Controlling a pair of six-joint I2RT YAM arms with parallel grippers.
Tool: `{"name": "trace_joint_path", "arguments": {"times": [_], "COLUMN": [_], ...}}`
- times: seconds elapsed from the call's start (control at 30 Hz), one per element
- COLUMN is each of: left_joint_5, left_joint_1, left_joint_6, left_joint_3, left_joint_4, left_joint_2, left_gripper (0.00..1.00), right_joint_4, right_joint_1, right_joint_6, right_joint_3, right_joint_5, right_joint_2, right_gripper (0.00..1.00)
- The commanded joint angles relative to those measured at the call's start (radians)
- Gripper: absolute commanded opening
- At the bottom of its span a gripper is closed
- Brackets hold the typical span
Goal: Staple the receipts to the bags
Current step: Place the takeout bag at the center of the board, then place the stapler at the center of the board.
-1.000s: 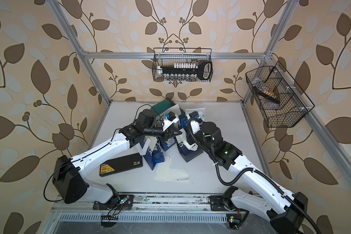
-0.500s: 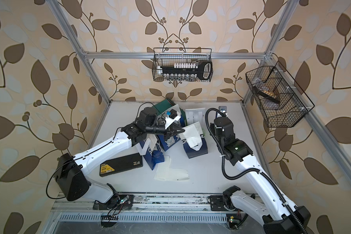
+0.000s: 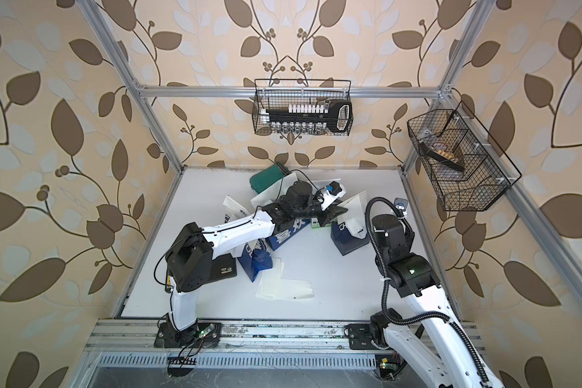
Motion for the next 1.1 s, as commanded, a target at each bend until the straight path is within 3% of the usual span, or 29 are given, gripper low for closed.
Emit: {"name": "trace_joint_path", "arguments": {"times": [0.0, 0.13, 0.23, 0.37, 0.47, 0.6, 0.77, 0.87, 1.07], "left_joint_5": [-0.055, -0.04, -0.111, -0.288, -0.482, -0.758, -0.987, -1.006, -0.891], "left_joint_1": [0.004, 0.003, 0.004, 0.005, 0.008, 0.017, 0.042, 0.099, 0.19], "left_joint_6": [-0.1, -0.174, -0.193, -0.239, -0.283, -0.369, -0.529, -0.636, -0.75], "left_joint_3": [0.063, 0.196, 0.23, 0.092, 0.053, -0.016, -0.157, -0.175, -0.187], "left_joint_4": [0.094, -0.114, -0.233, -0.252, -0.383, -0.517, -0.549, -0.625, -0.73], "left_joint_2": [0.005, -0.018, -0.094, -0.275, -0.37, -0.479, -0.623, -0.64, -0.619], "left_gripper": [0.99, 0.99, 0.99, 0.99, 0.99, 0.99, 0.99, 0.99, 0.99], "right_joint_4": [0.011, 0.017, -0.042, -0.223, -0.254, -0.256, -0.189, -0.169, 0.004], "right_joint_1": [-0.006, -0.007, -0.006, 0.008, 0.02, 0.083, 0.157, 0.177, 0.146], "right_joint_6": [0.011, -0.012, -0.007, 0.123, 0.167, 0.072, 0.031, 0.008, -0.01], "right_joint_3": [-0.016, -0.029, -0.035, -0.045, -0.078, -0.065, -0.064, -0.023, 0.04], "right_joint_5": [-0.002, -0.05, -0.113, -0.264, -0.503, -0.692, -0.802, -0.826, -0.771], "right_joint_2": [-0.022, -0.048, -0.066, -0.023, 0.057, 0.213, 0.368, 0.498, 0.714], "right_gripper": [0.0, 0.0, 0.0, 0.0, 0.0, 0.0, 0.0, 0.0, 0.0]}}
